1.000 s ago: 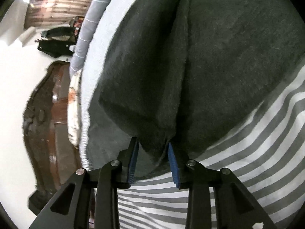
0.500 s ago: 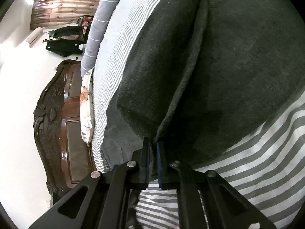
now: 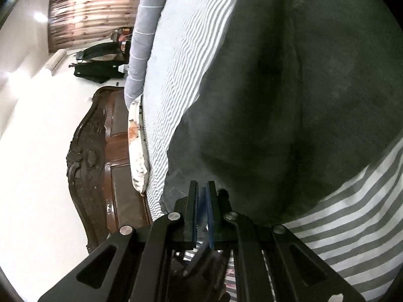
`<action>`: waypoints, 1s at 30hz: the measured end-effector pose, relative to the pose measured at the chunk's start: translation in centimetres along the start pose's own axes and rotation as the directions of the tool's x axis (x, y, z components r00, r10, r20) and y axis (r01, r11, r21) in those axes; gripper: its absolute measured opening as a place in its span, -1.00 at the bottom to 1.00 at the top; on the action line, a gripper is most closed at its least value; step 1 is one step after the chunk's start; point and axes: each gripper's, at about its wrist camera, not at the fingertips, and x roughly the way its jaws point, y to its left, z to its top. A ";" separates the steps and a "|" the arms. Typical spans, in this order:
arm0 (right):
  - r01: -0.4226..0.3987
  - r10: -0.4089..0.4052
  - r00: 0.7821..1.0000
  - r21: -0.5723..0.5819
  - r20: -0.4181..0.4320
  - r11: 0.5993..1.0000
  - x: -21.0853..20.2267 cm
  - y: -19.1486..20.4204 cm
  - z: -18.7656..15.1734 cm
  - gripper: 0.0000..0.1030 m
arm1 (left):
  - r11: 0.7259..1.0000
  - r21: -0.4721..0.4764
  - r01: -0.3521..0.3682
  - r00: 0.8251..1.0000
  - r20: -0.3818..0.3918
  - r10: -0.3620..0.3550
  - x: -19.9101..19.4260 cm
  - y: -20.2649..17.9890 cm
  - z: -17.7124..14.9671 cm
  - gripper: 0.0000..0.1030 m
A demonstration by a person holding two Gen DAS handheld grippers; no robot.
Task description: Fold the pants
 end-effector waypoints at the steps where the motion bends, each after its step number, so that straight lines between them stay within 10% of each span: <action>1: 0.015 -0.015 1.000 -0.013 0.005 1.000 -0.1 0.1 0.1 -0.84 | 1.000 -0.014 0.004 1.000 -0.004 -0.004 0.1 0.1 0.0 -0.94; 10: 0.184 -0.184 0.983 -0.040 -0.010 0.982 -0.5 -3.5 0.6 -0.78 | 0.994 0.045 0.099 0.995 -0.003 -0.099 -1.8 0.3 -1.6 -0.88; 17: 0.235 -0.235 0.971 -0.018 -0.037 0.972 1.4 -5.4 0.2 -0.63 | 0.991 0.018 0.130 0.991 -0.022 -0.130 -1.9 0.2 -2.6 -0.46; 30: 0.163 -0.164 0.986 -0.041 -0.036 0.986 3.6 -4.2 1.3 -0.78 | 0.993 -0.015 0.119 0.992 -0.030 -0.119 -1.5 1.2 -3.3 -0.27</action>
